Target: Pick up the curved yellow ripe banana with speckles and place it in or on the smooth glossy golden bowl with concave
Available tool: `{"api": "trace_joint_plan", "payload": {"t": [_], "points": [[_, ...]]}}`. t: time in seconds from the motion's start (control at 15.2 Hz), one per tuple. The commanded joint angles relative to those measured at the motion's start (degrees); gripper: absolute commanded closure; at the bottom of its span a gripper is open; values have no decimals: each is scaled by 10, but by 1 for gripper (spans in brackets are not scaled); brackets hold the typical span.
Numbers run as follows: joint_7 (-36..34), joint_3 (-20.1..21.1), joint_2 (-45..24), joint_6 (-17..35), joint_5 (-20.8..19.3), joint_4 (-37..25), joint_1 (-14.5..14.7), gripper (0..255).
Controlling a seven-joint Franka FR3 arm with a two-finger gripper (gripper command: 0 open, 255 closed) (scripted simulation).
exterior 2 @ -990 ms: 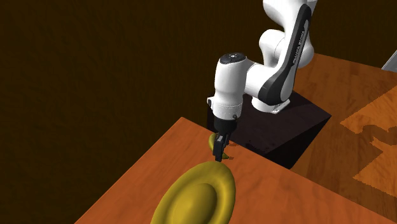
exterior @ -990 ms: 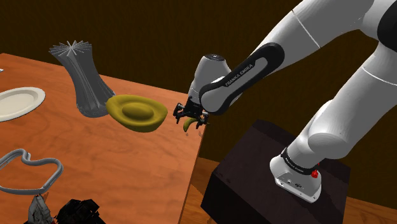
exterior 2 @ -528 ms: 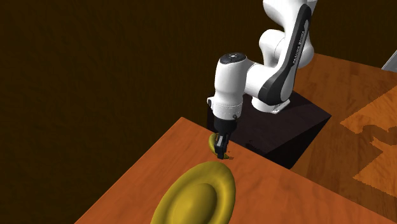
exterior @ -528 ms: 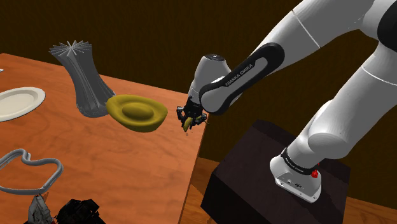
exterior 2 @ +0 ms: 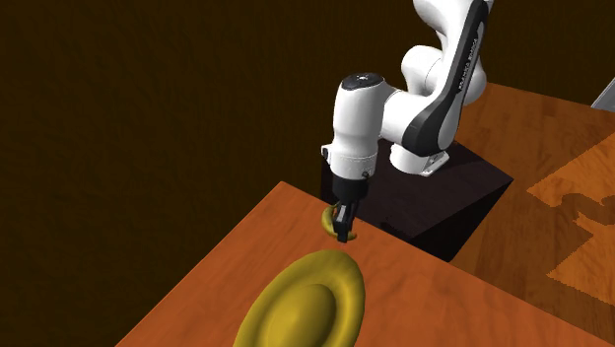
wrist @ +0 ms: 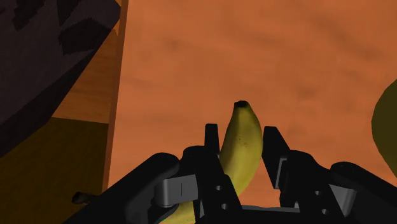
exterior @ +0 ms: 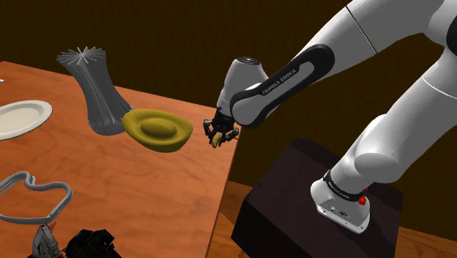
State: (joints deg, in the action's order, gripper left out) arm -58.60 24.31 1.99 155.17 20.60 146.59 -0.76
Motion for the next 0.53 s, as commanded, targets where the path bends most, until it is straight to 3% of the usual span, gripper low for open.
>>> {"api": "trace_joint_plan", "payload": {"t": [0.0,0.46], "points": [[-2,-1,14,-18,1,-4,-1,255],[-7,-6,64,-81,3,-19,-2,255]]}}
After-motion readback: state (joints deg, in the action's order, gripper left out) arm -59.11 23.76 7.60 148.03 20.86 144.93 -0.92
